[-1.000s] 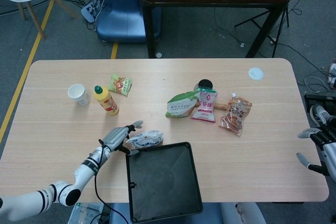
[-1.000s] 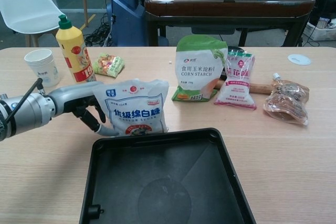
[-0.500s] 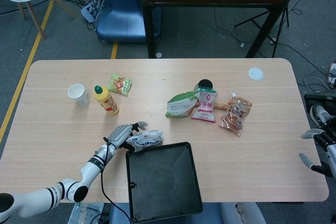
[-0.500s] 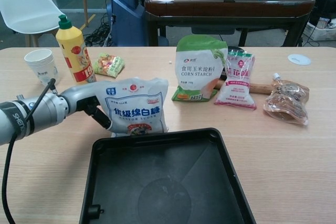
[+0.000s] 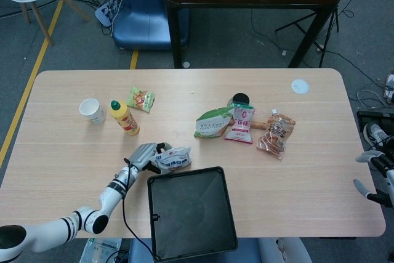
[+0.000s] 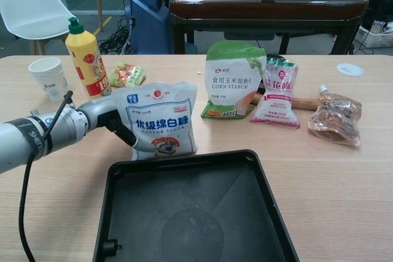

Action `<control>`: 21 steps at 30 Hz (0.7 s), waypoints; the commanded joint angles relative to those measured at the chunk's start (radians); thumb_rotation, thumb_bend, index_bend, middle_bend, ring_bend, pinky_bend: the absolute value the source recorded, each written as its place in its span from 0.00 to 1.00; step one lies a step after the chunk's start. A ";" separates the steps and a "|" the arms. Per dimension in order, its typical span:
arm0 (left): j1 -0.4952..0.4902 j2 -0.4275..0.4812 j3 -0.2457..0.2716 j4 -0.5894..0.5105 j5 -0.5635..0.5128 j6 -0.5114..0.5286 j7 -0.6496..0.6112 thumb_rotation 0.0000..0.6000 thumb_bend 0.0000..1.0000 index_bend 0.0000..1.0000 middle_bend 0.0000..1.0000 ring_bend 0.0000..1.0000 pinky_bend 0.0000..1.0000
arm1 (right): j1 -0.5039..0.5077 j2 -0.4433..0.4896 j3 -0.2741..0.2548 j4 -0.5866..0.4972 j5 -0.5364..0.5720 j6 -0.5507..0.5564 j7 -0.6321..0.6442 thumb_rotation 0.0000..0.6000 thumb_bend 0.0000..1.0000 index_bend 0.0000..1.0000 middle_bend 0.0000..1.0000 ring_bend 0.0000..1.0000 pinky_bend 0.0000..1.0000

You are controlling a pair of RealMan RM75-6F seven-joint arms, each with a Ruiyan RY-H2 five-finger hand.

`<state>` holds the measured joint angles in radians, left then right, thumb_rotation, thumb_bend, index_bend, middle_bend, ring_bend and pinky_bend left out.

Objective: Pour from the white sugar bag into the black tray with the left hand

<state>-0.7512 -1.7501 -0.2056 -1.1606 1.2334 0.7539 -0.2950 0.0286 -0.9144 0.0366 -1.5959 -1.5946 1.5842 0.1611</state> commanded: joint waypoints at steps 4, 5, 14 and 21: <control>-0.010 -0.010 -0.001 0.043 0.058 0.034 -0.055 1.00 0.17 0.52 0.64 0.50 0.61 | -0.001 0.000 0.003 -0.001 0.001 0.003 0.001 1.00 0.26 0.39 0.35 0.25 0.21; -0.011 -0.009 0.000 0.049 0.070 0.043 -0.066 1.00 0.18 0.53 0.65 0.51 0.61 | -0.001 0.000 0.003 -0.001 0.001 0.002 0.001 1.00 0.26 0.39 0.35 0.25 0.21; -0.008 0.055 0.065 0.068 0.278 0.216 -0.123 1.00 0.17 0.54 0.67 0.53 0.62 | -0.001 0.000 0.005 -0.007 -0.003 0.004 -0.004 1.00 0.26 0.39 0.35 0.25 0.21; 0.017 0.093 0.126 0.075 0.411 0.392 -0.006 1.00 0.18 0.54 0.68 0.53 0.62 | -0.001 -0.001 0.005 -0.012 -0.007 0.003 -0.007 1.00 0.26 0.39 0.35 0.25 0.21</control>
<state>-0.7461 -1.6775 -0.1076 -1.0885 1.6046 1.0999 -0.3488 0.0281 -0.9150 0.0413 -1.6083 -1.6012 1.5872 0.1536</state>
